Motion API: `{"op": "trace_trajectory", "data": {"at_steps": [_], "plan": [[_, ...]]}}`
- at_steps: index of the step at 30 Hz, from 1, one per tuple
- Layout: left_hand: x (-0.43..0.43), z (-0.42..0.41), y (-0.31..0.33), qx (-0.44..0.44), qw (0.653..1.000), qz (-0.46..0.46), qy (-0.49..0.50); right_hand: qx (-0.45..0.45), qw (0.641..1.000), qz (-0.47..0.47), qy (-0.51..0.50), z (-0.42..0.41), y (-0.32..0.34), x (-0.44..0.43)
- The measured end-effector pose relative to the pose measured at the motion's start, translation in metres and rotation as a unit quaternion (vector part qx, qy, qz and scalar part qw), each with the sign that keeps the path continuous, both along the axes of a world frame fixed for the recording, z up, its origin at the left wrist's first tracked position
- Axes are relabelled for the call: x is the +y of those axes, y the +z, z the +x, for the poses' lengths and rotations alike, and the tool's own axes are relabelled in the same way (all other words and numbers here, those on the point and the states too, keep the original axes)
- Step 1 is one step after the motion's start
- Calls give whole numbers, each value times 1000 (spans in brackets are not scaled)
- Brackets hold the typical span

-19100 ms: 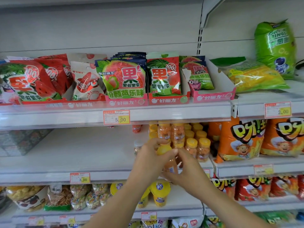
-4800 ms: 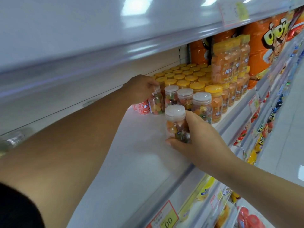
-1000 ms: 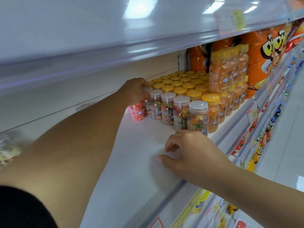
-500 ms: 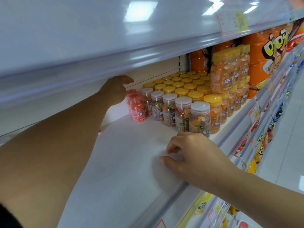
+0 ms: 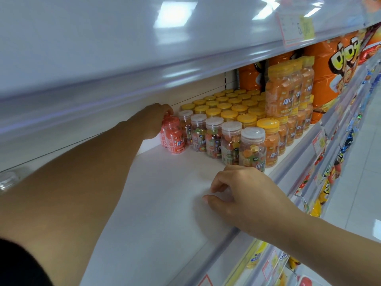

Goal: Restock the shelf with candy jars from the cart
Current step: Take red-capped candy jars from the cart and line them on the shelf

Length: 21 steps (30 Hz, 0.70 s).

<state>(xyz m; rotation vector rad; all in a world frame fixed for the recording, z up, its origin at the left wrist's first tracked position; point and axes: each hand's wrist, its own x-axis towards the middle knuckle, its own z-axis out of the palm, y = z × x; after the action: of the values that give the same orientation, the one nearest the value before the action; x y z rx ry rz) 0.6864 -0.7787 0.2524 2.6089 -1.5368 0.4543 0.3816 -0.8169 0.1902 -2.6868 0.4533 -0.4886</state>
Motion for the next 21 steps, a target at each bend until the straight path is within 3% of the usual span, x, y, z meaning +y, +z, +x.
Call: {"op": "trace_trajectory", "data": {"at_steps": [11, 15, 18, 21], "plan": [[6, 1, 4, 19, 999, 10, 38, 1, 1000, 0, -1, 0, 0, 0], [13, -22, 5, 5, 995, -62, 78, -4, 1000, 1, 0, 0, -1, -1], [21, -37, -2, 15, 992, -124, 33, -8, 1000, 3, -1, 0, -1, -1], [25, -43, -11, -7, 997, -82, 14, -4, 1000, 1, 1, 0, -1, 0]]}}
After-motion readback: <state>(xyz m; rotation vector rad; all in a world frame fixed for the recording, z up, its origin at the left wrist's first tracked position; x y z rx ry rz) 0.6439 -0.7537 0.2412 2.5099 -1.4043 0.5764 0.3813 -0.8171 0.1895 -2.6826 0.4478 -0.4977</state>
